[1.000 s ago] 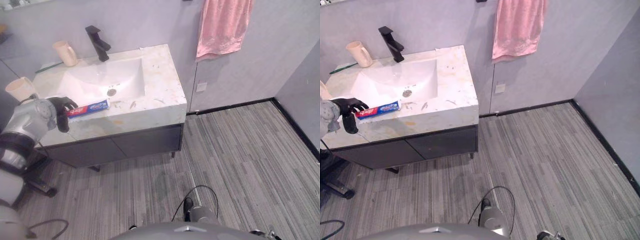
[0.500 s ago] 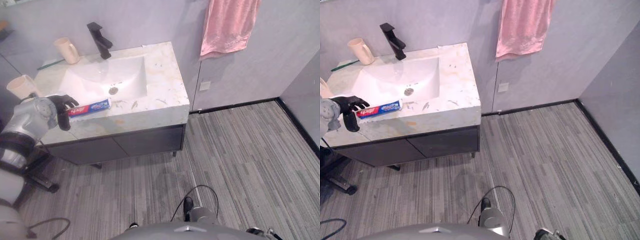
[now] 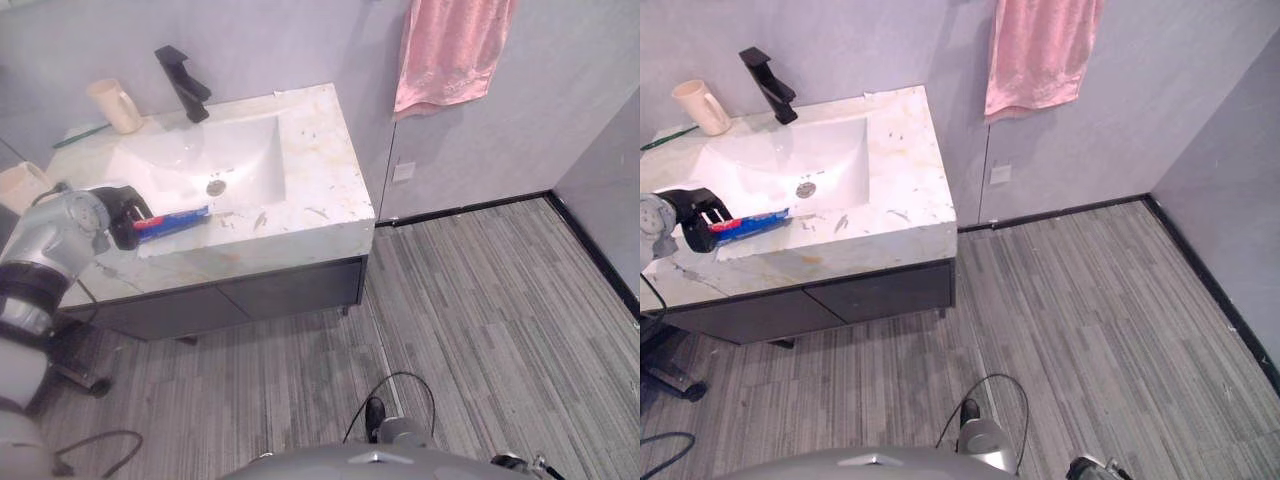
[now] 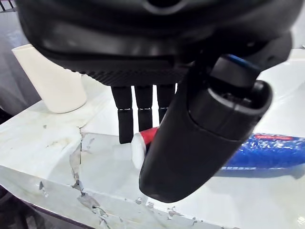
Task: Organize the bathroom.
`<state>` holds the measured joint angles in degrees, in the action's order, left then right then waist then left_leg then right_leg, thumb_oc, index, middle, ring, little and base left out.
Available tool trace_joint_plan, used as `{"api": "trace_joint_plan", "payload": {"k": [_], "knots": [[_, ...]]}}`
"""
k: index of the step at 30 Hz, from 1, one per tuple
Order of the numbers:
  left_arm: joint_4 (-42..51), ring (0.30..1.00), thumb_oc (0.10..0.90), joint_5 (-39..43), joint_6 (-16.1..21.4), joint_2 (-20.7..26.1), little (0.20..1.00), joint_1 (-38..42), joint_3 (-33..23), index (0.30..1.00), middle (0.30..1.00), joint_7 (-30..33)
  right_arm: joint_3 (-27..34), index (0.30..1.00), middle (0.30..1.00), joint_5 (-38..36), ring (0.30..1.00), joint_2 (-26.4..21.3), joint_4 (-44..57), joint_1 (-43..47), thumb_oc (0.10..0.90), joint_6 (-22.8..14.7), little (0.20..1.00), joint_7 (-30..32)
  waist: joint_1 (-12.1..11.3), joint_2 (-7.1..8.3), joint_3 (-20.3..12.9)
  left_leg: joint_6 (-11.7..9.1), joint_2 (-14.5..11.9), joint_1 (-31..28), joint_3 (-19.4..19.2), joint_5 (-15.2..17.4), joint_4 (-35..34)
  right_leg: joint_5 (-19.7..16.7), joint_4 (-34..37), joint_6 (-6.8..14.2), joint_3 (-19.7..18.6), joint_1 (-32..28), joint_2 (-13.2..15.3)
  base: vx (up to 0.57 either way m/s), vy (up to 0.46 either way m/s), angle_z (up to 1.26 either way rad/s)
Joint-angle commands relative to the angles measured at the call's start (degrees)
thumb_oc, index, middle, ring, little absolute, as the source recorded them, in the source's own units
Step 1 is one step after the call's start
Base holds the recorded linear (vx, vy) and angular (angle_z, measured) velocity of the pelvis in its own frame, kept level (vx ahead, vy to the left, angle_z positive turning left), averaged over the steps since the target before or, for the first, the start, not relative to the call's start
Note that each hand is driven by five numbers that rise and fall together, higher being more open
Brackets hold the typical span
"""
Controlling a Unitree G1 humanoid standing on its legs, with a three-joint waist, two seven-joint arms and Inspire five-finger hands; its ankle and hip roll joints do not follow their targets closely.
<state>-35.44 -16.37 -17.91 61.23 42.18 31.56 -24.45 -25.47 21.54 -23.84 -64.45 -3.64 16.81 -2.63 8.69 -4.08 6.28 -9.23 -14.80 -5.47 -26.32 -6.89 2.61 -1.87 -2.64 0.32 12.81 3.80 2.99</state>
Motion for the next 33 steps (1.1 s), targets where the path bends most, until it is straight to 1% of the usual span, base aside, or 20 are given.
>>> {"api": "trace_joint_plan", "payload": {"k": [1,7,9,11,12,13,14,15,17,18,19,22,23,26,28,29,30,31,32,33], "knots": [[0.91,0.300,0.400,-3.18,-0.95,3.80,0.300,2.01,-6.00,0.300,0.300,2.54,-2.20,0.900,0.900,-1.76,0.900,-0.85,-1.41,-2.35,0.800,1.77,0.900,1.48,1.24,0.80,-2.31,-1.27,-1.69,5.35,0.26,-6.36,5.69,-1.99,7.64,3.35,-2.03,-2.70,1.67,-0.01,0.003,-0.06],[1.50,0.300,0.400,-3.27,-1.36,3.33,0.300,1.07,-6.74,0.300,0.300,2.99,-2.08,0.900,0.900,-1.67,0.900,-0.82,-1.40,-2.61,0.800,1.74,0.900,1.61,1.22,0.89,-2.28,-1.45,-1.82,5.47,0.22,-6.62,5.95,-1.94,7.64,3.35,-1.96,-2.79,1.79,0.00,0.000,0.00],[1.95,0.300,0.400,-2.53,-1.62,3.40,0.300,0.93,-7.04,0.300,0.300,4.54,-2.02,0.900,0.900,-1.46,0.900,-0.89,-1.30,-2.66,0.800,1.67,0.900,1.40,1.19,0.89,-2.23,-1.57,-1.88,5.60,0.33,-6.79,6.11,-1.92,7.64,3.32,-2.01,-2.86,1.81,0.00,0.000,0.00],[2.54,0.300,0.400,0.42,-2.33,3.35,0.300,0.80,-7.98,0.300,0.300,9.12,-2.14,0.900,0.900,-1.41,0.900,-0.85,-1.32,-2.75,0.800,1.52,0.900,1.22,1.14,1.01,-2.32,-1.57,-1.90,5.60,0.41,-6.77,6.14,-1.83,7.64,3.30,-2.02,-3.00,1.83,0.00,0.000,0.00],[2.55,0.300,0.400,0.73,-2.42,3.32,0.300,0.73,-8.09,0.300,0.300,9.54,-2.18,0.900,0.900,-1.44,0.900,-0.87,-1.29,-2.77,0.800,1.54,0.900,1.21,1.16,1.01,-2.33,-1.58,-1.90,5.60,0.42,-6.78,6.16,-1.81,7.64,3.29,-2.02,-3.02,1.83,0.00,0.000,0.00],[3.07,0.300,0.400,6.24,-1.83,3.05,0.300,0.99,-9.13,0.300,0.300,15.49,-2.53,0.900,0.900,-1.95,0.900,-0.70,-1.10,-2.90,0.800,1.71,0.900,1.51,1.14,1.14,-2.38,-1.60,-1.99,5.58,0.52,-6.87,6.19,-1.76,7.64,3.28,-1.98,-3.11,1.85,0.00,0.000,0.00],[3.41,0.300,0.400,7.83,-1.62,2.94,0.300,1.14,-9.58,0.300,0.300,16.81,-2.58,0.900,0.900,-2.16,0.900,-0.63,-1.12,-2.97,0.800,1.69,0.900,1.67,1.13,1.20,-2.39,-1.62,-2.00,5.58,0.54,-6.90,6.23,-1.75,7.64,3.26,-1.99,-3.15,1.86,0.04,-0.006,-0.01],[6.24,0.300,0.400,13.94,-1.90,1.77,0.300,1.90,-12.59,0.300,0.300,21.18,-2.53,0.900,0.900,-4.69,0.900,-0.15,-1.50,-3.23,0.800,1.53,0.900,3.08,0.97,1.47,-2.45,-1.65,-2.02,5.62,0.84,-6.97,6.49,-1.58,7.64,3.05,-2.12,-3.44,1.76,0.04,-0.005,0.01],[8.68,0.300,0.400,16.37,-2.72,1.76,0.300,1.93,-14.12,0.300,0.300,22.38,-1.87,0.900,0.900,-6.67,0.900,0.12,-1.86,-3.32,0.800,1.14,0.900,4.83,0.88,1.58,-2.54,-1.68,-2.05,5.69,1.01,-7.02,6.65,-1.56,7.64,2.97,-2.18,-3.64,1.70,0.04,-0.004,0.02],[11.09,0.300,0.400,17.32,-2.90,1.73,0.300,1.46,-16.14,0.300,0.300,22.67,-0.69,0.900,0.900,-9.45,0.900,0.30,-2.39,-3.23,0.800,0.66,0.900,6.63,0.63,1.78,-2.68,-1.67,-1.96,5.66,1.34,-6.91,6.73,-1.54,7.64,2.93,-2.31,-3.86,1.63,0.04,-0.002,0.04],[11.44,0.300,0.400,17.83,-2.82,1.72,0.300,1.25,-16.55,0.300,0.300,22.81,-0.53,0.900,0.900,-10.89,0.900,0.30,-2.51,-3.20,0.800,0.59,0.900,7.41,0.62,1.79,-2.68,-1.65,-1.94,5.63,1.40,-6.88,6.72,-1.55,7.64,2.92,-2.34,-3.90,1.62,0.05,-0.007,0.06],[14.01,0.300,0.400,18.28,-3.16,2.51,0.300,-0.25,-19.10,0.300,0.300,22.64,4.81,0.900,0.900,-21.75,0.900,-0.38,-2.86,-2.69,0.800,-1.68,0.900,13.97,0.57,2.19,-3.11,-1.06,-1.49,4.94,1.75,-5.85,6.32,-1.62,7.64,3.09,-2.77,-4.31,1.57,0.04,-0.009,-0.01],[14.12,0.300,0.400,18.21,-3.01,2.87,0.300,-0.54,-19.62,0.300,0.300,22.41,6.37,0.900,0.900,-23.24,0.900,-0.77,-2.67,-2.40,0.800,-2.10,0.900,14.81,0.61,2.32,-3.27,-0.89,-1.37,4.67,1.76,-5.51,6.05,-1.64,7.64,3.16,-2.87,-4.35,1.56,0.05,-0.009,-0.09],[14.00,0.300,0.400,18.73,-2.11,4.55,0.300,-1.32,-20.56,0.300,0.300,21.39,11.56,0.900,0.900,-29.14,0.900,-3.40,-0.04,-1.35,0.800,-4.26,0.900,21.22,0.85,2.66,-3.61,-0.29,-0.92,3.56,1.54,-4.26,5.16,-1.83,7.64,3.39,-3.47,-4.54,1.55,0.04,-0.013,-0.07],[14.64,0.300,0.400,19.78,-1.83,6.23,0.300,-2.07,-21.31,0.300,0.300,20.76,15.40,0.900,0.900,-31.54,0.900,-6.17,4.59,-0.64,0.800,-3.41,0.900,27.06,1.04,3.07,-3.83,0.10,-0.52,2.85,1.62,-3.30,4.65,-1.93,7.64,3.53,-4.06,-4.65,1.46,0.04,-0.023,0.02],[15.48,0.300,0.400,20.75,-1.80,7.42,0.300,-2.76,-22.13,0.300,0.300,20.81,19.39,0.900,0.900,-32.32,0.900,-9.17,9.16,-0.06,0.800,-2.39,0.900,31.03,1.33,3.36,-3.98,0.37,-0.22,2.28,1.74,-2.61,4.26,-2.00,7.64,3.63,-4.58,-4.70,1.33,0.05,-0.017,-0.05],[16.26,0.300,0.400,21.42,-1.56,8.71,0.300,-3.72,-23.72,0.300,0.300,19.99,23.72,0.900,0.900,-31.92,0.900,-12.77,14.16,0.13,0.800,-1.52,0.900,35.20,1.57,3.63,-4.11,0.71,0.18,1.76,2.04,-1.82,3.90,-2.03,7.64,3.66,-5.19,-4.82,1.20,0.04,-0.009,-0.08],[16.44,0.300,0.400,21.44,-1.52,8.76,0.300,-4.05,-24.18,0.300,0.300,19.88,24.46,0.900,0.900,-31.66,0.900,-13.34,15.17,0.00,0.800,-1.80,0.900,36.30,1.60,3.58,-4.09,0.77,0.25,1.63,2.04,-1.69,3.83,-2.03,7.64,3.68,-5.28,-4.86,1.19,0.04,0.003,-0.07],[17.21,0.300,0.400,21.92,-1.63,9.43,0.300,-4.84,-25.28,0.300,0.300,19.50,27.28,0.900,0.900,-31.28,0.900,-16.12,20.03,0.28,0.800,-0.02,0.900,39.38,1.75,3.66,-4.15,0.99,0.58,1.26,2.21,-1.12,3.52,-2.08,7.64,3.73,-5.64,-4.93,1.16,0.03,0.016,-0.04],[17.80,0.300,0.400,22.15,-1.65,10.00,0.300,-5.65,-26.64,0.300,0.300,18.70,30.74,0.900,0.900,-29.11,0.900,-18.40,23.88,0.73,0.800,-0.19,0.900,42.67,1.85,3.64,-4.35,1.29,0.98,0.91,2.32,-0.69,3.03,-2.15,7.64,3.76,-6.03,-4.86,1.11,-0.03,0.002,-0.03]]}}
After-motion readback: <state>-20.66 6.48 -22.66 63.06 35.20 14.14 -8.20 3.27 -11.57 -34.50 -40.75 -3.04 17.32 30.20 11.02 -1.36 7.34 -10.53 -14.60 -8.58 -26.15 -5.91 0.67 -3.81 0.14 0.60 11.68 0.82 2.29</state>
